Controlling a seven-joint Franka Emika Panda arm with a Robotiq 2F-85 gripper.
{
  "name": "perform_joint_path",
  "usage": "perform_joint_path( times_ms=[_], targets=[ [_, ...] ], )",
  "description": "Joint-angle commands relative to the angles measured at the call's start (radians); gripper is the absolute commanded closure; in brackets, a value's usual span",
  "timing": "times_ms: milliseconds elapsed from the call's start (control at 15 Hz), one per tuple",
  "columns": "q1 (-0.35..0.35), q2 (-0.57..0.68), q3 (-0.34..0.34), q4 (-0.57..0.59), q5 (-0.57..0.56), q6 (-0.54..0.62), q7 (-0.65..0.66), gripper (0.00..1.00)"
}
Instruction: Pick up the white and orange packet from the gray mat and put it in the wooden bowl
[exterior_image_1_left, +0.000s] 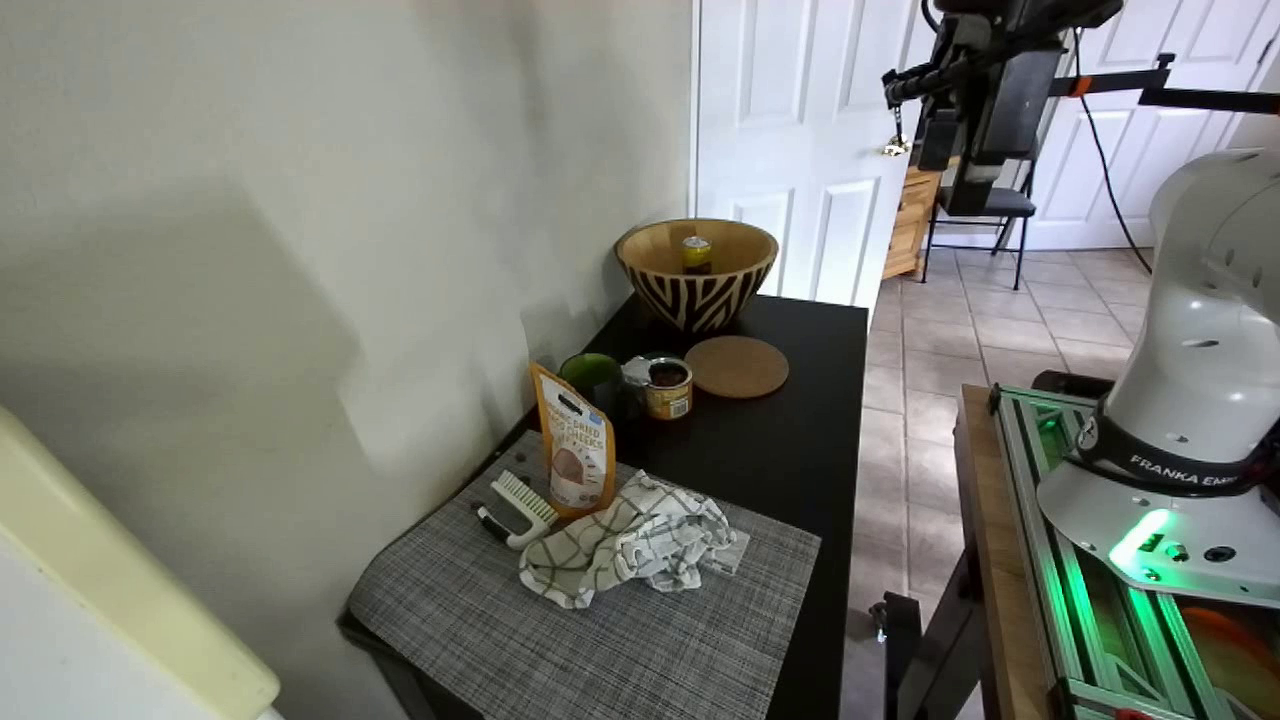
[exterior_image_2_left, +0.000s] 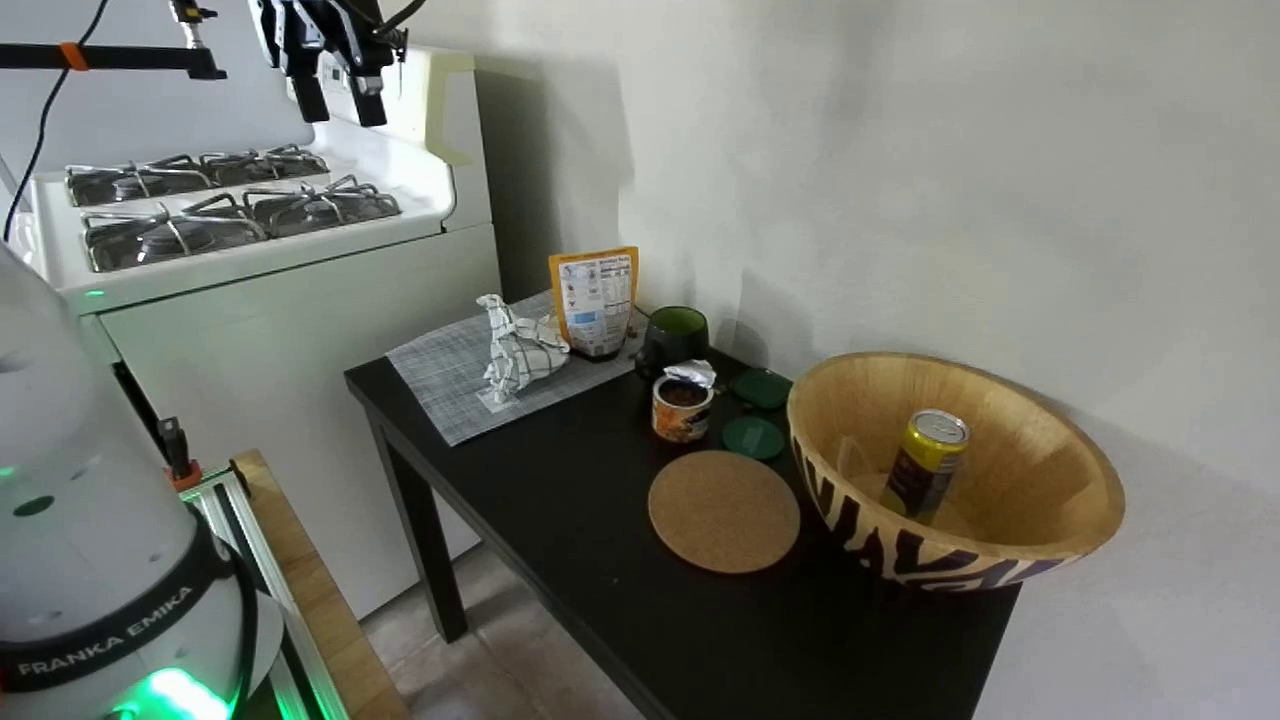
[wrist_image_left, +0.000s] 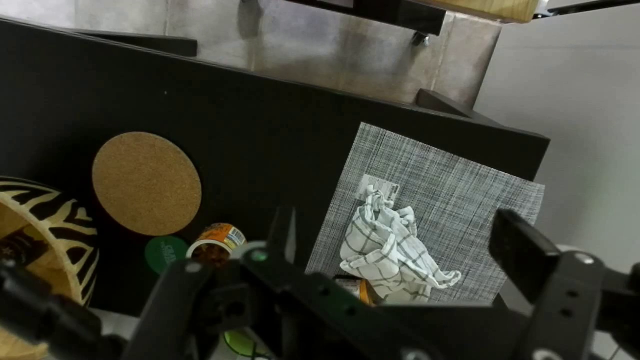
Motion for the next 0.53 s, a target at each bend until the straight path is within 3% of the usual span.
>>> perform_joint_path(
  times_ms=[0, 200, 467],
  targets=[
    [-0.050, 0.022, 0.034, -0.003, -0.003, 0.065, 0.113, 0.00],
    [-0.104, 0.079, 0.050, -0.008, 0.002, 0.199, 0.236, 0.00],
    [-0.164, 0.278, 0.036, 0.021, 0.023, 0.379, 0.333, 0.00]
  ],
)
